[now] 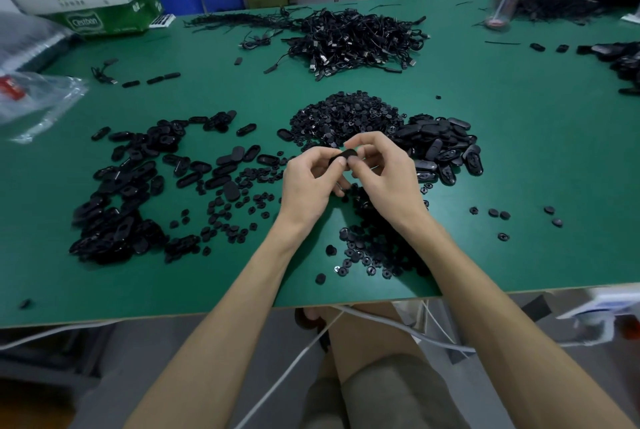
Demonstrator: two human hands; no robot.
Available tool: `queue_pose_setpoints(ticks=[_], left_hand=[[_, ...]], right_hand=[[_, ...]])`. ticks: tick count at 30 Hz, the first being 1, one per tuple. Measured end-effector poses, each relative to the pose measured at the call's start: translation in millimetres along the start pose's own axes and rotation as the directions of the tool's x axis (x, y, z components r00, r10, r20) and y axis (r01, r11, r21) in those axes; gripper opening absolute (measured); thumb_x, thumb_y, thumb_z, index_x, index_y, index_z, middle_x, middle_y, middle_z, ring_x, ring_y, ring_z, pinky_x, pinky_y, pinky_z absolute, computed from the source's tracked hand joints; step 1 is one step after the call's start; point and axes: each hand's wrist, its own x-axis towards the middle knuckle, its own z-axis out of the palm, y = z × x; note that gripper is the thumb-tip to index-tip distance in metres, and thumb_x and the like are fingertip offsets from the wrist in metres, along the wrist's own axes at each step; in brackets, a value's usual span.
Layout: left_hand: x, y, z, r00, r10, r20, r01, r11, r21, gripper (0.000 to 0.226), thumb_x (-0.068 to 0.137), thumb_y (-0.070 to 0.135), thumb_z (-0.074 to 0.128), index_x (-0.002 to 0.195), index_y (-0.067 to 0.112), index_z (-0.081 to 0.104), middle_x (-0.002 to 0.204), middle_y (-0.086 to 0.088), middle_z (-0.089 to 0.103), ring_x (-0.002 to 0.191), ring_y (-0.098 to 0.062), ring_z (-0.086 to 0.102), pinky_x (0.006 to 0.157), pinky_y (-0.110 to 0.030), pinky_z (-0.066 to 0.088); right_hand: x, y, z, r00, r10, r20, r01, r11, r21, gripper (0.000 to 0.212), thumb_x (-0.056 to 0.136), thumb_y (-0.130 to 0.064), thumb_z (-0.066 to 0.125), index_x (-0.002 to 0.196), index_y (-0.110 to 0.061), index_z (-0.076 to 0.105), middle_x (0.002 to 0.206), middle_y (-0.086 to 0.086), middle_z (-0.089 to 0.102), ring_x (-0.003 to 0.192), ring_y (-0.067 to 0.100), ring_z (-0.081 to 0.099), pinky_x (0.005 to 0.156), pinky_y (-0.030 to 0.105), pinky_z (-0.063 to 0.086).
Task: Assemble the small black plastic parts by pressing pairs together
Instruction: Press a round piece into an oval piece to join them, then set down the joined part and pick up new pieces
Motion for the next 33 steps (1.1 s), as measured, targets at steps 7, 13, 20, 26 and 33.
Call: queue_pose_setpoints(ticks=[7,13,20,26,33], left_hand=[[0,-2,-1,1.000,0.003,-0.021,-0.004,0.999,-0.047,0.014,0.099,0.009,0.068,0.111,0.003,0.073,0.084,-0.009,0.076,0.071,-0.020,0.073,0.065,-0.033,0.061],[1,-1,0,0.995,-0.013,-0.098,0.010,0.999,-0.037,0.017,0.102,0.009,0.060,0.117,0.007,0.068,0.110,-0.006,0.071,0.089,-0.016,0.075,0.069,-0.032,0.062],[0,-1,0,0.993,-0.021,-0.119,0.024,0.999,0.024,0.024,0.101,-0.003,0.052,0.114,0.007,0.070,0.108,-0.004,0.071,0.088,-0.015,0.073,0.066,-0.024,0.059],[5,8,-18,0.983,0.064,-0.170,-0.023,0.973,0.230,0.031,0.100,-0.007,0.046,0.111,0.012,0.068,0.110,0.001,0.067,0.088,-0.007,0.069,0.076,-0.022,0.058],[48,8,-125,0.981,0.054,-0.187,0.135,0.501,0.855,0.061,0.087,-0.024,0.048,0.138,0.006,0.058,0.139,-0.012,0.059,0.123,-0.025,0.059,0.107,-0.033,0.047]], right_hand=[[-1,0,-1,1.000,-0.030,-0.006,0.030,0.999,0.012,0.019,0.098,-0.003,0.062,0.097,-0.018,0.074,0.095,0.003,0.070,0.085,0.013,0.070,0.078,0.035,0.057],[3,4,-3,0.960,0.028,-0.279,-0.042,0.998,-0.043,0.023,0.098,-0.004,0.058,0.112,-0.017,0.071,0.112,0.002,0.062,0.095,0.011,0.066,0.087,0.030,0.055],[7,12,-4,0.936,0.181,-0.302,-0.201,0.979,-0.037,0.058,0.102,-0.006,0.051,0.158,-0.010,0.034,0.154,0.008,0.030,0.122,0.000,0.046,0.104,0.021,0.046],[5,10,-4,0.952,0.122,-0.281,-0.146,0.987,-0.065,0.049,0.101,-0.004,0.054,0.148,-0.012,0.047,0.146,0.005,0.038,0.122,0.005,0.053,0.090,0.007,0.045],[5,11,-1,0.979,0.068,-0.193,-0.099,0.983,-0.157,0.036,0.101,-0.005,0.057,0.136,-0.010,0.059,0.133,0.005,0.051,0.111,0.008,0.055,0.082,-0.002,0.040]])
